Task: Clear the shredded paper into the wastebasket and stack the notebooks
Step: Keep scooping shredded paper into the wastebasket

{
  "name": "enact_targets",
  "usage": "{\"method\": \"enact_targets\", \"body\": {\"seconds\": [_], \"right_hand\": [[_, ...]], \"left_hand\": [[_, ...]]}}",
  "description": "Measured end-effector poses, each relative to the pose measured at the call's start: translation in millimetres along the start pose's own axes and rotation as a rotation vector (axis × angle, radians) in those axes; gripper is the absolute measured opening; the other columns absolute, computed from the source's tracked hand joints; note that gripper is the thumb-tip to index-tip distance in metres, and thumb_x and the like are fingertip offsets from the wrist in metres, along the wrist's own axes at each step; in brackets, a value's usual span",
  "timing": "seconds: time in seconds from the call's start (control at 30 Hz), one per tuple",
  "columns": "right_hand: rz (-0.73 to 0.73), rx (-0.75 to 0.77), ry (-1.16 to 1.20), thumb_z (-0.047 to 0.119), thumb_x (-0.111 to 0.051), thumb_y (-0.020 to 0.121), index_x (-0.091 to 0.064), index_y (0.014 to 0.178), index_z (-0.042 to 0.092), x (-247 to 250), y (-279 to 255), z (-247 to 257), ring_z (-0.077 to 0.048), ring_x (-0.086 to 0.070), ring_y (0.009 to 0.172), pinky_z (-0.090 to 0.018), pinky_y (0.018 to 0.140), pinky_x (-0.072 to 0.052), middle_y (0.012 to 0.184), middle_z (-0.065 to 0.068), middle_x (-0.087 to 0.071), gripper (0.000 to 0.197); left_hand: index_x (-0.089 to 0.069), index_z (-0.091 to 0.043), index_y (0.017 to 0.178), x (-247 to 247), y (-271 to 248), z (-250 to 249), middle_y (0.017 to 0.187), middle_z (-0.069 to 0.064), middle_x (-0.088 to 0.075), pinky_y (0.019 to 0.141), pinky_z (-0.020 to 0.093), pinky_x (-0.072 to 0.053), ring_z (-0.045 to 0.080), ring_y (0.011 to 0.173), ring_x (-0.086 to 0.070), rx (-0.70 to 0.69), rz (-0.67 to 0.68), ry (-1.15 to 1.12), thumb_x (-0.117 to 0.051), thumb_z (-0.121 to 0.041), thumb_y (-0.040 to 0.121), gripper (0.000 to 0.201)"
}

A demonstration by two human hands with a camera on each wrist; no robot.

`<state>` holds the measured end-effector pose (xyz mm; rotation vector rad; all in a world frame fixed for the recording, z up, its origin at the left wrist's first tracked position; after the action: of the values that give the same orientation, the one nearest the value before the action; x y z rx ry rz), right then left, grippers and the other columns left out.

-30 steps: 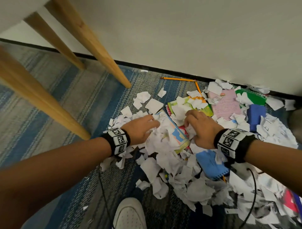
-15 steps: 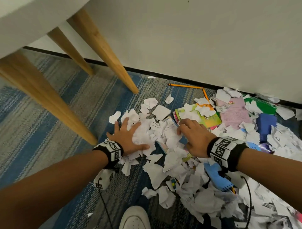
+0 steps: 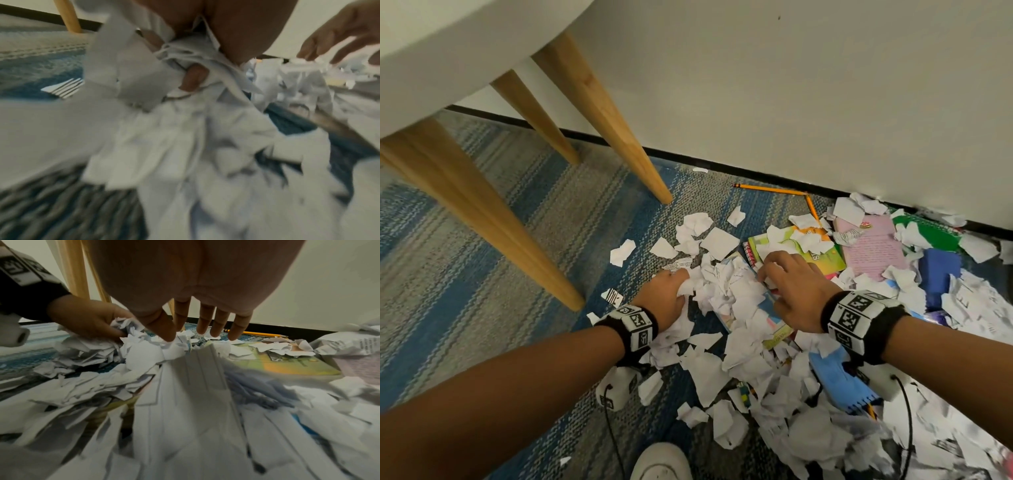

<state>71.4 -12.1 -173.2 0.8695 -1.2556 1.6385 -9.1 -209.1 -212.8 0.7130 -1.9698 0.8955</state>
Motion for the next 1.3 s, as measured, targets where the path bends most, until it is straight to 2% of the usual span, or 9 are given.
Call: {"method": "enact_targets", "body": {"seconds": [0.2,0.33,0.4,0.53,0.67,0.83,0.93,1.07,1.3], "right_hand": [[-0.037,0.017,0.070,0.041,-0.048,0.077,-0.046,0.123,0.022,10,20,3,-0.029,-0.045,0.115,-0.040,0.093,-0.043,0.133,-0.004,-0.042,0.050],[-0.100,-0.016,0.101,0.050,-0.054,0.083,-0.042,0.134,0.022,21,59,3,-0.028,-0.048,0.117,-0.044,0.096,-0.046,0.135,-0.006,-0.042,0.060],[-0.117,-0.061,0.111,0.055,-0.055,0.083,-0.037,0.140,0.022,25,79,4,-0.032,-0.044,0.124,-0.047,0.100,-0.044,0.141,-0.008,-0.038,0.068],[-0.102,-0.140,0.089,0.061,-0.058,0.080,-0.025,0.148,0.026,29,110,7,-0.040,-0.027,0.139,-0.055,0.111,-0.031,0.157,-0.012,-0.017,0.084],[-0.094,-0.211,0.084,0.067,-0.059,0.075,-0.019,0.149,0.030,28,135,5,-0.040,-0.018,0.143,-0.059,0.111,-0.025,0.160,-0.010,-0.006,0.091],[-0.008,-0.232,0.147,0.071,-0.061,0.072,-0.009,0.150,0.040,14,165,7,-0.042,-0.004,0.146,-0.065,0.112,-0.014,0.162,-0.007,0.004,0.099],[0.043,-0.164,0.147,0.078,-0.057,0.069,-0.010,0.148,0.048,4,179,31,-0.044,-0.006,0.145,-0.068,0.112,-0.013,0.162,-0.002,-0.005,0.097],[0.052,0.002,0.023,0.091,-0.046,0.061,-0.024,0.143,0.050,-9,179,80,-0.043,-0.011,0.142,-0.067,0.110,-0.014,0.157,-0.002,-0.016,0.094],[0.163,0.246,-0.162,0.104,-0.037,0.044,-0.026,0.144,0.047,-37,130,140,-0.046,-0.012,0.141,-0.068,0.109,-0.016,0.158,-0.009,-0.014,0.115]], "left_hand": [[-0.054,-0.010,0.122,53,22,-19,0.113,0.016,-0.059,0.080,0.032,-0.038,0.033,0.104,-0.054,0.003,-0.197,-0.184,-0.053,-0.008,0.088,0.034],[-0.055,-0.012,0.117,79,28,3,0.107,0.014,-0.062,0.079,0.032,-0.043,0.031,0.099,-0.057,0.129,-0.331,-0.303,-0.054,-0.008,0.089,0.028],[-0.054,-0.012,0.118,84,26,22,0.107,0.016,-0.062,0.083,0.039,-0.047,0.033,0.099,-0.057,0.220,-0.367,-0.324,-0.052,-0.009,0.090,0.029],[-0.055,-0.007,0.116,92,14,67,0.107,0.021,-0.063,0.080,0.036,-0.044,0.038,0.100,-0.058,0.380,-0.437,-0.309,-0.050,-0.008,0.091,0.025],[-0.054,-0.005,0.117,80,8,111,0.118,0.023,-0.060,0.077,0.035,-0.040,0.040,0.108,-0.057,0.585,-0.355,-0.257,-0.045,-0.014,0.096,0.024],[-0.052,-0.005,0.121,55,14,126,0.126,0.023,-0.056,0.085,0.038,-0.042,0.040,0.114,-0.053,0.593,-0.195,-0.225,-0.047,-0.019,0.097,0.028],[-0.053,-0.005,0.117,55,14,122,0.121,0.022,-0.059,0.081,0.036,-0.041,0.040,0.111,-0.055,0.565,-0.198,-0.199,-0.049,-0.016,0.097,0.024],[-0.054,-0.008,0.113,55,14,121,0.116,0.021,-0.061,0.073,0.031,-0.036,0.038,0.106,-0.057,0.529,-0.191,-0.195,-0.050,-0.015,0.096,0.019],[-0.055,-0.005,0.113,56,15,116,0.116,0.023,-0.060,0.077,0.038,-0.041,0.041,0.107,-0.056,0.508,-0.197,-0.174,-0.049,-0.016,0.095,0.022]]}}
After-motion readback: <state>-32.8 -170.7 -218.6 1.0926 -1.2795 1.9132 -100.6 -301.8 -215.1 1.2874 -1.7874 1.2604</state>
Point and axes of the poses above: each hand's wrist, its own y-axis towards the middle knuckle, its own x-axis out of the back of the hand, z = x × y, the point moved 9 cm from there along y, towards the middle knuckle
